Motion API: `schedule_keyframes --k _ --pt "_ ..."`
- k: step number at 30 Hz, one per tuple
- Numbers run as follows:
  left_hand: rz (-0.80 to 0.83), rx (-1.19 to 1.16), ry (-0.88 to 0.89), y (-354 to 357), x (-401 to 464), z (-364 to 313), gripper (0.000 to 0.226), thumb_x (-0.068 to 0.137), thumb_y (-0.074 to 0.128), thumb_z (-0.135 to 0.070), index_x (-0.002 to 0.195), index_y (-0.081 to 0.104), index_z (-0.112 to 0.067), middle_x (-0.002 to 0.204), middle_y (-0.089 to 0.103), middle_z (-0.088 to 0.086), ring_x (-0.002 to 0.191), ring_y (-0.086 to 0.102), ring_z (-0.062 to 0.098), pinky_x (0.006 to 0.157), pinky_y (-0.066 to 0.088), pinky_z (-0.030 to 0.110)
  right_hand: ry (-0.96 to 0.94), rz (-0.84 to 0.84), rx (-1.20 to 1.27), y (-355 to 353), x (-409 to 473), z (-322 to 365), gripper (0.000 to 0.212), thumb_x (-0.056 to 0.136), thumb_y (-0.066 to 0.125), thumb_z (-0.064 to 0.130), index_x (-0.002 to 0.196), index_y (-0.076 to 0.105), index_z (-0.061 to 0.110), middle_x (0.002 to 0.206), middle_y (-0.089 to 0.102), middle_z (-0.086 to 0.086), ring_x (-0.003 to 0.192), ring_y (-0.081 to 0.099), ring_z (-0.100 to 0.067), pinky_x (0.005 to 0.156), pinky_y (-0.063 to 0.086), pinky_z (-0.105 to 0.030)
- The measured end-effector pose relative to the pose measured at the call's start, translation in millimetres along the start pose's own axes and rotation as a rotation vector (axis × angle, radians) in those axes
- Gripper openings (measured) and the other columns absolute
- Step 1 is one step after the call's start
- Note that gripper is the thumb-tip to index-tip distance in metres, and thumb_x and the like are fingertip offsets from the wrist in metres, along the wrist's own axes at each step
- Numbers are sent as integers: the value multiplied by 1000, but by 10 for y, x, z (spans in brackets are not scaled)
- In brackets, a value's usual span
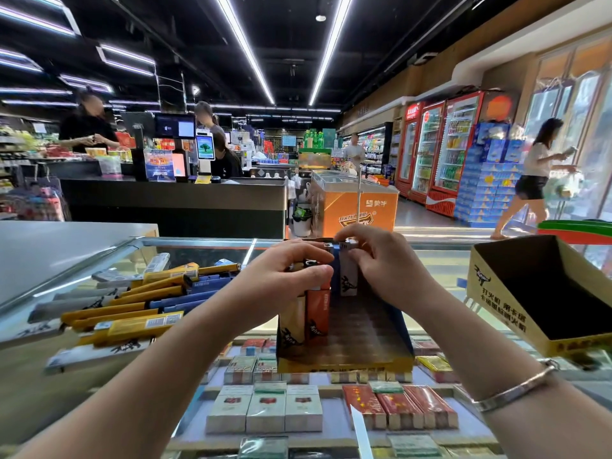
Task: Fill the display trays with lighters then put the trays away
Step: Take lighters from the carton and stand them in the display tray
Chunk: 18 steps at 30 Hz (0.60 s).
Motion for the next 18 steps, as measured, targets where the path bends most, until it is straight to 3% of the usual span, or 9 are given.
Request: schedule_keyframes --k 5,8,12,16,18 --pt "3 11 -2 0 11 16 12 87 58 -24 97 64 -28 113 55 -12 101 56 5 72 52 14 21 5 -43 -13 -2 -24 25 85 53 -4 100 64 13 91 59 -2 79 49 -13 61 33 -4" --pt "6 5 -4 1 17 26 12 86 59 -24 96 64 -29 112 55 -14 101 56 5 73 52 16 30 9 -45 -21 -5 -26 23 87 54 -1 102 65 13 85 56 1 75 48 -9 58 33 -5" --pt "9 16 -8 -2 24 42 12 86 59 -26 95 64 -32 114 54 -17 103 54 4 75 50 18 44 -31 -82 -6 0 -23 24 87 53 -2 104 66 10 98 60 -5 87 53 -15 65 35 -4" --pt "3 21 -9 -7 29 56 12 86 59 -27 96 64 -31 115 55 -17 104 54 4 80 51 22 13 -53 -126 9 -8 20 23 86 53 -5 101 66 6 100 60 -11 87 57 -25 71 50 -32" --pt "-1 27 -6 -10 29 65 13 86 59 -26 97 65 -29 117 55 -14 105 55 5 82 51 23 -3 -57 -154 13 -19 30 21 85 53 -5 100 65 5 100 61 -11 86 58 -27 71 52 -36"
Point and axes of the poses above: each hand's wrist, its own x-axis towards the middle knuckle, its own y-axis out of the palm, z = x × y, the point moved 2 cm from there along x, towards the middle knuckle
